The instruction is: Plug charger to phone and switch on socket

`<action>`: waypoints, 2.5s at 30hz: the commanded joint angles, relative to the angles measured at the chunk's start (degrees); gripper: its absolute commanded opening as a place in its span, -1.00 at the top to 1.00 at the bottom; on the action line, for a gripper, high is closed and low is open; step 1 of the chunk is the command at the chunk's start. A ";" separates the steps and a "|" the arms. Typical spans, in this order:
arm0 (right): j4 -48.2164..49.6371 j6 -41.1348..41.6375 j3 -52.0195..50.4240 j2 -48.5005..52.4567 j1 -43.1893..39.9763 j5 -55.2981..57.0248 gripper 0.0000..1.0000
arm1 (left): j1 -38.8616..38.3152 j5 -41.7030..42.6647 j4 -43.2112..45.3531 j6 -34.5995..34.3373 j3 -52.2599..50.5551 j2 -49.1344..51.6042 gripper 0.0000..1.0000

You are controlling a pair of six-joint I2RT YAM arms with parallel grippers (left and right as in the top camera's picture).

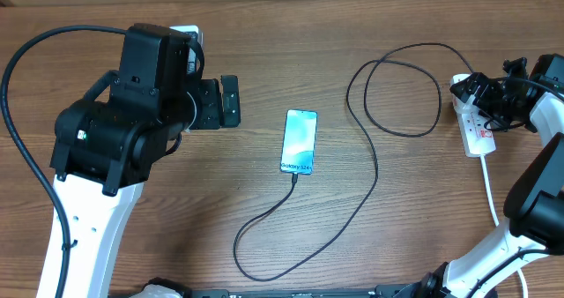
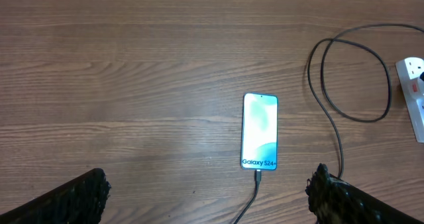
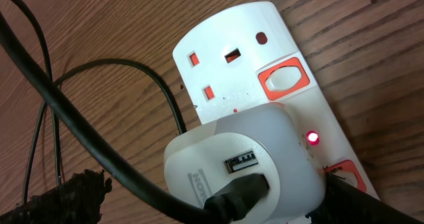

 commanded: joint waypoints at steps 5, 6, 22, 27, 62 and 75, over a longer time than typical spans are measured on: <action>-1.29 4.17 -0.63 0.55 1.07 -3.50 -1.00 | 0.33 -0.74 0.07 1.09 0.22 0.31 -0.99; -1.73 4.22 -0.63 0.37 1.09 -3.06 -1.00 | 0.33 -0.74 0.07 1.09 0.22 0.31 -0.99; -7.98 8.33 -0.63 -10.62 1.09 10.49 -1.00 | 0.33 -0.74 0.07 1.09 0.22 0.31 -0.99; -11.61 10.91 -0.63 -16.09 1.09 10.49 -1.00 | 0.33 -0.74 0.07 1.09 0.22 0.31 -0.99; -24.81 13.07 -0.68 -44.61 1.09 17.73 -1.00 | 0.33 -0.76 0.07 1.09 0.22 0.31 -0.99; -24.81 13.07 -0.70 -44.17 1.09 17.75 -1.00 | 0.33 -0.76 0.07 1.09 0.22 0.31 -0.99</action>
